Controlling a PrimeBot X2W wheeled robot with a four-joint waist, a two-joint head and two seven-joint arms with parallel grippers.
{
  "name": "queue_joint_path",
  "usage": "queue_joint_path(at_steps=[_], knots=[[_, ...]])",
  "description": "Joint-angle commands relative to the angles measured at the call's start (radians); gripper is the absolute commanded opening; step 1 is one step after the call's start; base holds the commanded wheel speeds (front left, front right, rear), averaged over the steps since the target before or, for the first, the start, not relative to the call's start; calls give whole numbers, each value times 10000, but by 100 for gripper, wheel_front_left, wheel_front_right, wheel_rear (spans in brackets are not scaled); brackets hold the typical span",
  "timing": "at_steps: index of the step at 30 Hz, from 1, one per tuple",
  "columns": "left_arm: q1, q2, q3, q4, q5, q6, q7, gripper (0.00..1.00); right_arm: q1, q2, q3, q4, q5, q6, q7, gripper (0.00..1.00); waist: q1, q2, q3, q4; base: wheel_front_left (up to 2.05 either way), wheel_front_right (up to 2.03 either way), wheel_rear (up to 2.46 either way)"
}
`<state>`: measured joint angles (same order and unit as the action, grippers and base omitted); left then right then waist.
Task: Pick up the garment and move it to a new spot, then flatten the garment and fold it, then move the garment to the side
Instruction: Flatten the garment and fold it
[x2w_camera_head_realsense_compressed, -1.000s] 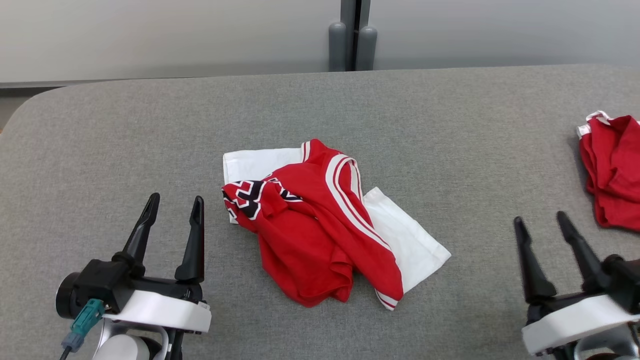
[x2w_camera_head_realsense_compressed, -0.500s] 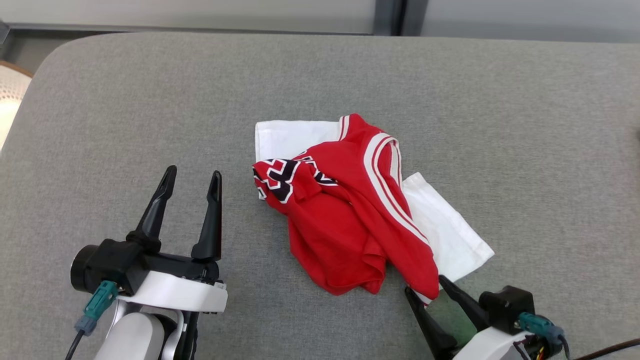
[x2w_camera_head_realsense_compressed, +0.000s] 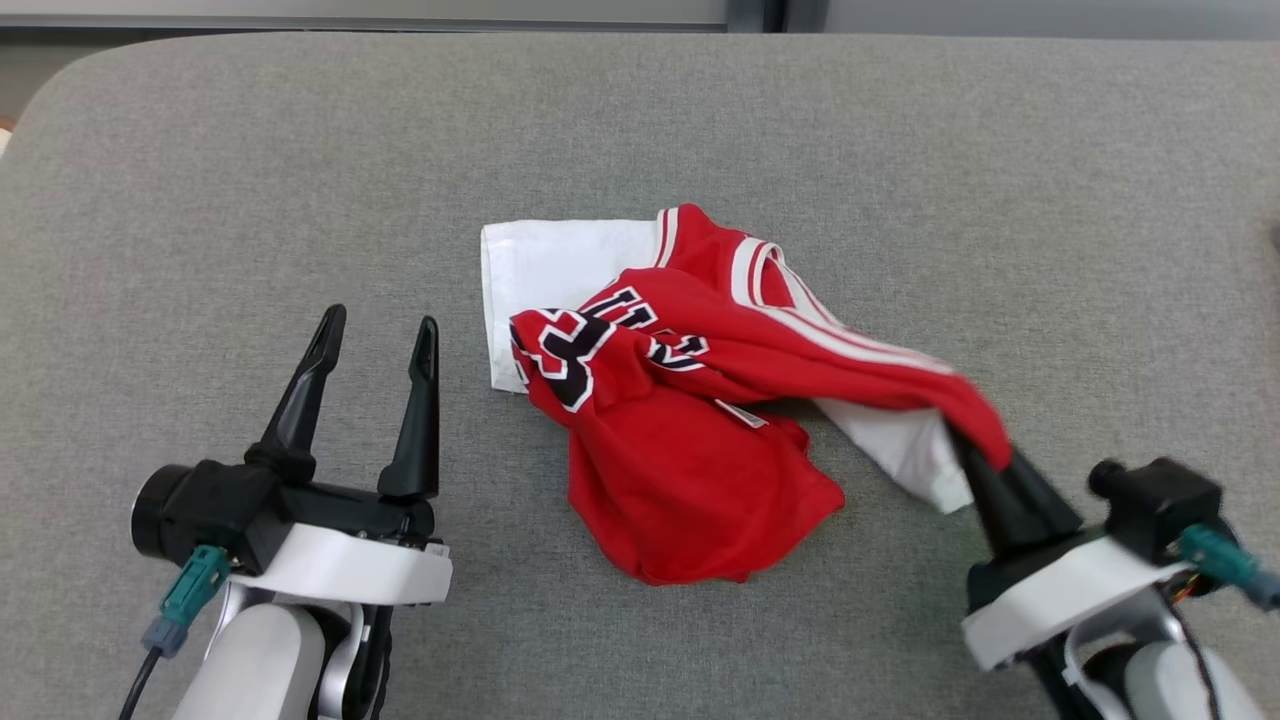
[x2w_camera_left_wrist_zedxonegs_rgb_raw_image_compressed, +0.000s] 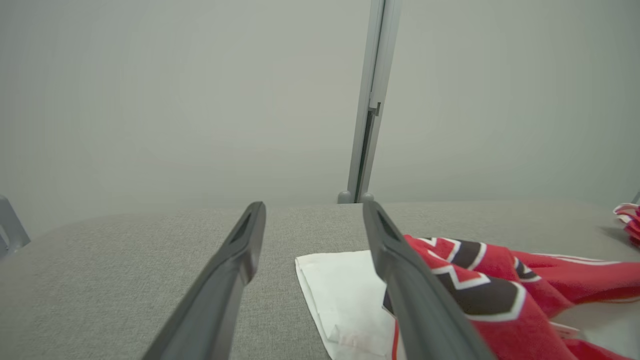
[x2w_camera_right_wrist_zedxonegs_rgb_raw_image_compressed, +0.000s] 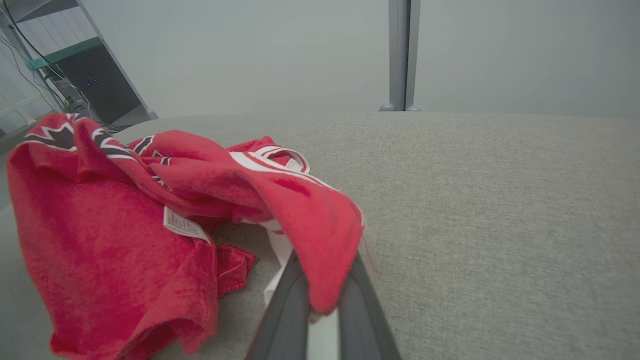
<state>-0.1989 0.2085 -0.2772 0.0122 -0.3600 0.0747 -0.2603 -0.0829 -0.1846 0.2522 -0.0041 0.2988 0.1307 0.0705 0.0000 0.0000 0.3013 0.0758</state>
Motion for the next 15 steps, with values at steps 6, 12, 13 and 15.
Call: queue_joint_path(at_steps=[6,12,13,15], knots=[[-526,-130,-132,-61,217,-199,-49,100,-972,-327,-1184,-139,-141,-3,207,0,0,0,487,39,0,0,0],[-1125,-422,-354,-28,424,-491,-52,100,-2328,-920,-2148,422,-102,-5,377,0,0,0,1334,423,0,0,0],[-1236,-488,-383,-7,450,-547,-53,100,-2568,-1089,-2266,598,-144,-3,432,0,0,0,1474,503,0,0,0],[-1424,-592,-397,21,523,-652,-53,100,-3114,-1288,-2407,997,21,-3,366,0,0,0,1734,638,0,0,0]])
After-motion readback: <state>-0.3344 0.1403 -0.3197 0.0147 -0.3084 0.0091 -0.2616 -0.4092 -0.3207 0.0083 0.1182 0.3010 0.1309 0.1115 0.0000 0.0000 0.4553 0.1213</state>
